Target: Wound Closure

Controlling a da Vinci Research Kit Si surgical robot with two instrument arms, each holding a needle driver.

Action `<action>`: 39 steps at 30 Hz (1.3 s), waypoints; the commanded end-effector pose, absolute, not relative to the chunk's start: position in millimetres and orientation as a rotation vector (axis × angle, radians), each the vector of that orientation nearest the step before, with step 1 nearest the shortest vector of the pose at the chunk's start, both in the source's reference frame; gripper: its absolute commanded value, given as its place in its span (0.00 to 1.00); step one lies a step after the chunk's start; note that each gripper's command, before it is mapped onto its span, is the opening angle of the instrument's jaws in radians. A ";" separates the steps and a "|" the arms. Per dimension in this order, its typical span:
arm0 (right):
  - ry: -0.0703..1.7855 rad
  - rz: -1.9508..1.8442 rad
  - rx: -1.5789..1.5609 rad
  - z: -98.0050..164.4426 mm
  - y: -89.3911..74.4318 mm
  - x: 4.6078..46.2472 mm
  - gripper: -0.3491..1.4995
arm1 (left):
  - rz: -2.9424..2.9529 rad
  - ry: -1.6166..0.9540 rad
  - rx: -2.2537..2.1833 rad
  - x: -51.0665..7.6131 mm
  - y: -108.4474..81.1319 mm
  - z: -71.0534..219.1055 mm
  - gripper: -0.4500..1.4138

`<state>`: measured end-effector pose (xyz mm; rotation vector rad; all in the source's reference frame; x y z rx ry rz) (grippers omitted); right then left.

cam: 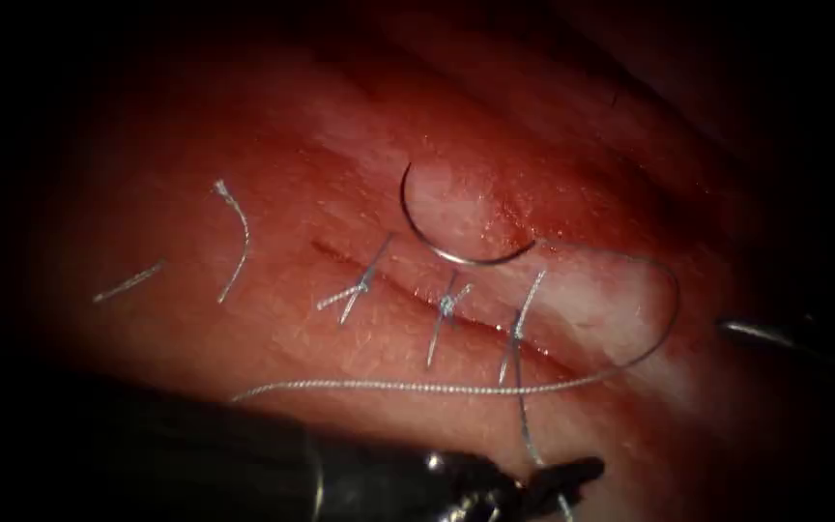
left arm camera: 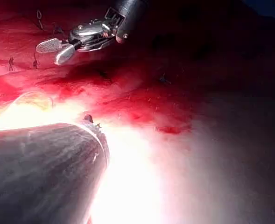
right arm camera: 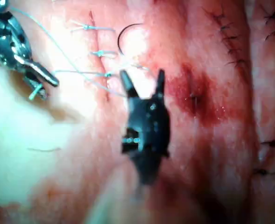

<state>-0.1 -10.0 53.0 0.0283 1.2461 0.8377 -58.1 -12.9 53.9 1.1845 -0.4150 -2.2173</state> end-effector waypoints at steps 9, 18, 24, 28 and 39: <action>1.295 0.750 0.064 53.5 -12.3 2.5 0.61 | -2.207 -0.421 1.245 -57.9 -8.8 52.1 0.06; 1.358 0.557 0.105 54.0 -14.0 9.2 0.65 | -2.252 -0.440 1.272 -56.7 -4.1 50.5 0.11; 1.366 0.466 0.083 55.1 -14.0 13.8 0.60 | -2.267 -0.438 1.267 -56.2 -4.6 51.3 0.10; 1.329 0.444 0.073 56.7 -14.1 15.2 0.60 | -2.269 -0.438 1.264 -55.7 -4.6 51.3 0.07; 1.314 0.450 0.041 58.6 -13.7 18.4 0.61 | -2.285 -0.430 1.270 -55.7 -4.7 51.3 0.00</action>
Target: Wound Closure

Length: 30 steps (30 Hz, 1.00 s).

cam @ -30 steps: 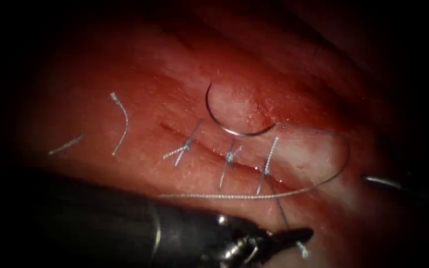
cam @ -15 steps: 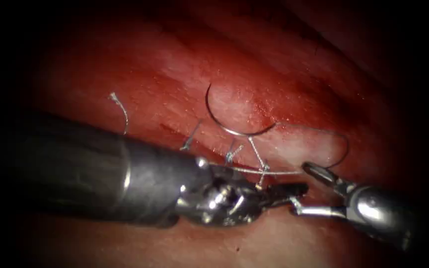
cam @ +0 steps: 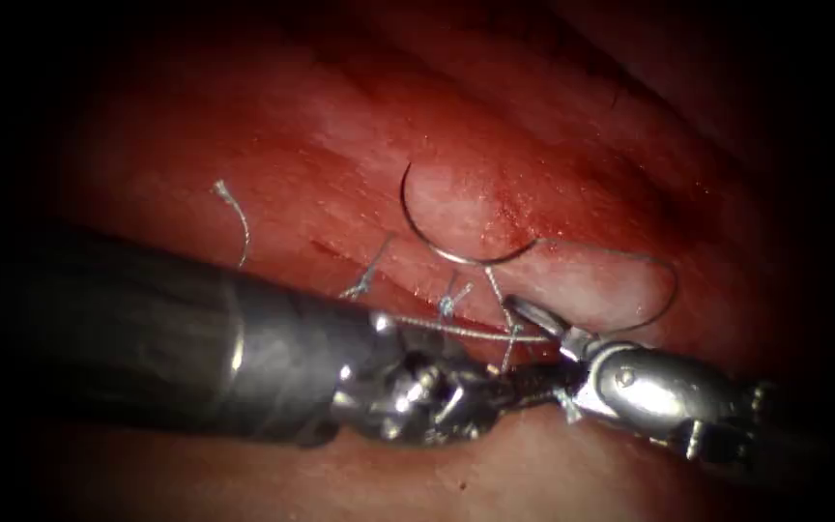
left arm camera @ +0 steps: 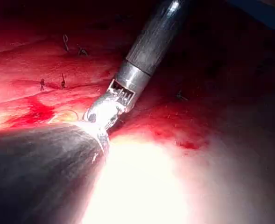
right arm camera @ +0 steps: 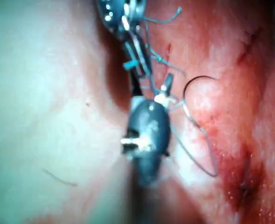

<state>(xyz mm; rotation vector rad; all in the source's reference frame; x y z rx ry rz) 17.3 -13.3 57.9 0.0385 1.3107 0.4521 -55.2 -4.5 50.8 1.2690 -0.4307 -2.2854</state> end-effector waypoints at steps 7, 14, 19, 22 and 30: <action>1.312 0.450 0.032 59.7 -12.9 19.3 0.61 | -2.289 -0.426 1.273 -55.6 -5.0 51.1 0.00; 1.300 0.432 0.032 61.9 -12.4 20.3 0.61 | -2.288 -0.426 1.272 -55.4 -5.4 50.9 0.00; 1.312 0.401 0.044 63.1 -12.8 21.1 0.61 | -2.286 -0.425 1.274 -55.1 -5.5 50.7 0.01; 1.315 0.391 0.043 63.6 -13.1 21.3 0.60 | -2.290 -0.421 1.278 -55.1 -5.5 50.7 0.03; 1.317 0.378 0.039 64.8 -13.0 20.8 0.55 | -2.290 -0.421 1.278 -55.1 -5.5 50.7 0.04</action>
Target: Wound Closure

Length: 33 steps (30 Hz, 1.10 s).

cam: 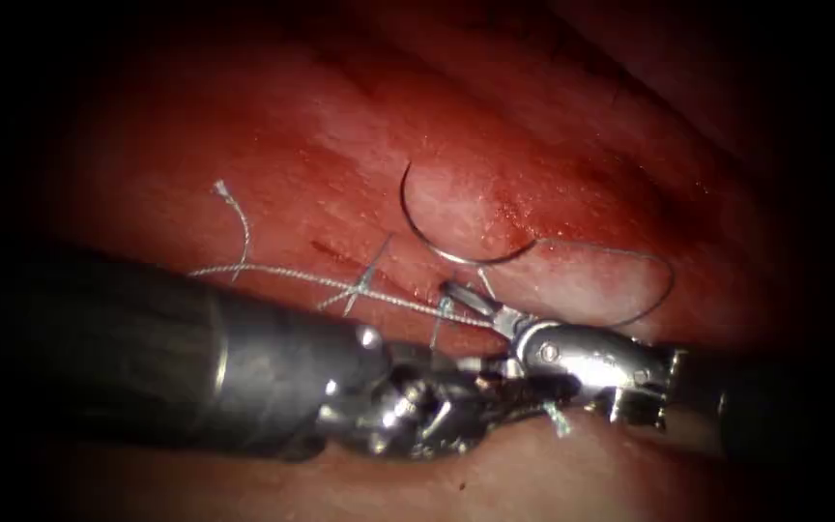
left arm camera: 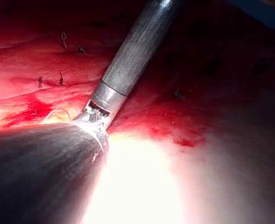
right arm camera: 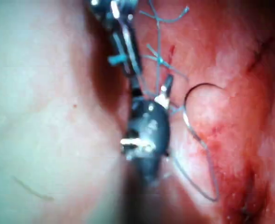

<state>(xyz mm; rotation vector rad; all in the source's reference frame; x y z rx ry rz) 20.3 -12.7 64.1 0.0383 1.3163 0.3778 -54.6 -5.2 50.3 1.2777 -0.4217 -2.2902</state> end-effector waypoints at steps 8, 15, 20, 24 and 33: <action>1.307 0.370 0.024 65.9 -12.8 20.2 0.55 | -2.290 -0.420 1.279 -55.0 -5.4 50.7 0.05; 1.304 0.375 0.030 65.0 -12.9 20.4 0.55 | -2.292 -0.421 1.277 -55.0 -5.3 50.7 0.05; 1.306 0.379 0.029 64.9 -12.7 20.6 0.53 | -2.292 -0.421 1.277 -55.0 -5.3 50.7 0.06; 1.305 0.379 0.028 65.0 -12.7 20.7 0.52 | -2.292 -0.421 1.277 -54.9 -5.4 50.6 0.05; 1.299 0.347 -0.013 65.4 -13.0 20.5 0.00 | -2.292 -0.421 1.277 -54.9 -5.6 50.4 0.02</action>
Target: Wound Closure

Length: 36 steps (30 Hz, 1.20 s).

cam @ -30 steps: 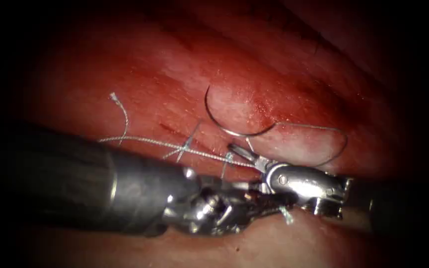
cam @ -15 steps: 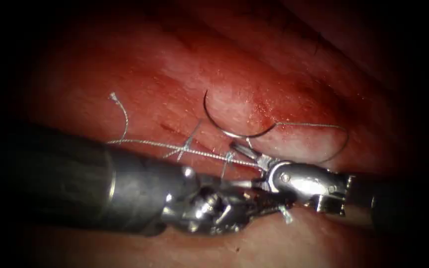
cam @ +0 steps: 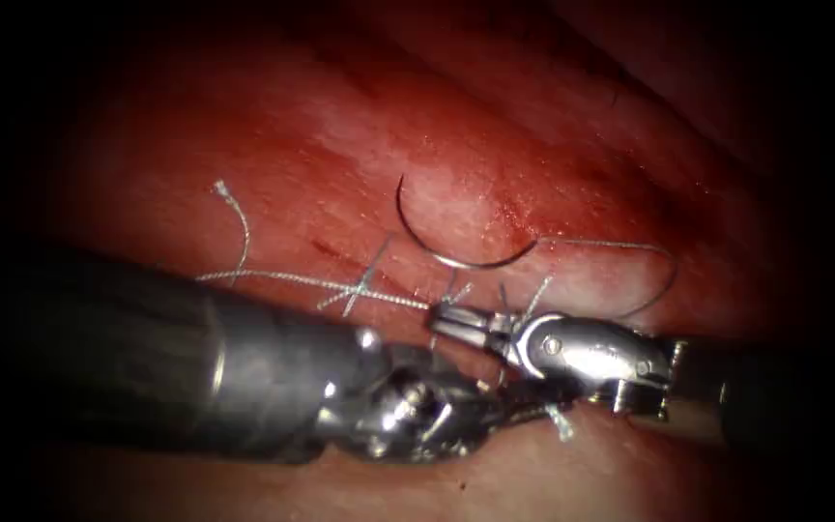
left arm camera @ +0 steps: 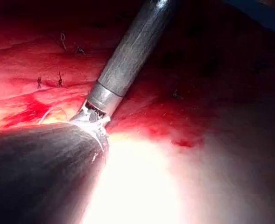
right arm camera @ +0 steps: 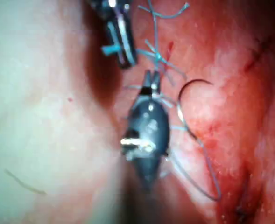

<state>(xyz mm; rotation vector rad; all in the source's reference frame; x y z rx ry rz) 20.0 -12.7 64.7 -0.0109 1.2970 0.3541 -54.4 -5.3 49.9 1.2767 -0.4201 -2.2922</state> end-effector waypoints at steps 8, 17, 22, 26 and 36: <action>1.299 0.304 -0.045 64.3 -12.7 19.5 0.00 | -2.293 -0.421 1.273 -54.2 -5.8 50.0 0.00; 1.310 0.400 -0.023 60.7 -11.9 16.8 0.60 | -2.332 -0.428 1.224 -48.8 -5.0 48.8 0.12; 1.351 0.431 -0.011 57.2 -11.1 14.6 0.70 | -2.454 -0.405 1.217 -43.7 -0.5 49.6 0.14; 1.361 0.444 0.014 55.0 -11.1 13.6 0.79 | -2.556 -0.395 1.195 -40.0 2.9 51.7 0.28; 1.380 0.426 0.050 53.4 -12.7 11.7 0.81 | -2.687 -0.437 1.156 -34.3 9.5 59.1 0.05</action>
